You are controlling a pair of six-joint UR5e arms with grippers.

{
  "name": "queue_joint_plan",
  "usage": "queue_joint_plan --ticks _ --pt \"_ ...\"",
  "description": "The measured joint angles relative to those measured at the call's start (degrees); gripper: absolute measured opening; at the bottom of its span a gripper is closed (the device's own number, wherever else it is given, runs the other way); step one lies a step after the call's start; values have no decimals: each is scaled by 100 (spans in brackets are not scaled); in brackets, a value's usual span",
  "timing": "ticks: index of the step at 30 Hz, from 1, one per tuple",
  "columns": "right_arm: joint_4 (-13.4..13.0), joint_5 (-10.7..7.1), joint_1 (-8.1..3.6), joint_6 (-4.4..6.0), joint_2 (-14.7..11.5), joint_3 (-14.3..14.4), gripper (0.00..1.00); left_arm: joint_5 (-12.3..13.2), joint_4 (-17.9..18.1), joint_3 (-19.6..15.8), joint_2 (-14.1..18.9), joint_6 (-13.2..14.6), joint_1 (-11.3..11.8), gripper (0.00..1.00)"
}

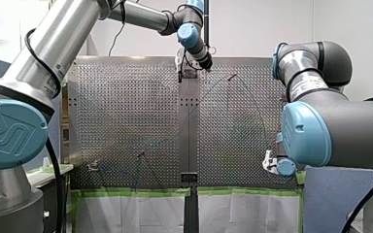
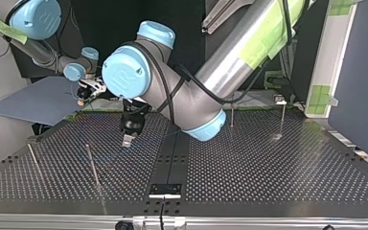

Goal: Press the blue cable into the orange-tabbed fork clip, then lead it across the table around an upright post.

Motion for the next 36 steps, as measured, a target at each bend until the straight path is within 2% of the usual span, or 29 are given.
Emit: queue_joint_plan --ticks 11,15,20,29,36 --pt "0 0 -1 -4 0 0 0 -16 -109 -59 21 66 -21 100" --pt "0 0 -2 -1 0 0 0 -46 -128 -221 146 231 -16 100" --pt "0 0 -1 -3 0 0 0 -6 67 -454 372 327 12 100" --pt "1 0 0 -4 0 0 0 245 498 -893 808 -27 41 100" --pt "0 0 0 -2 0 0 0 284 826 -1219 1134 -352 39 100"
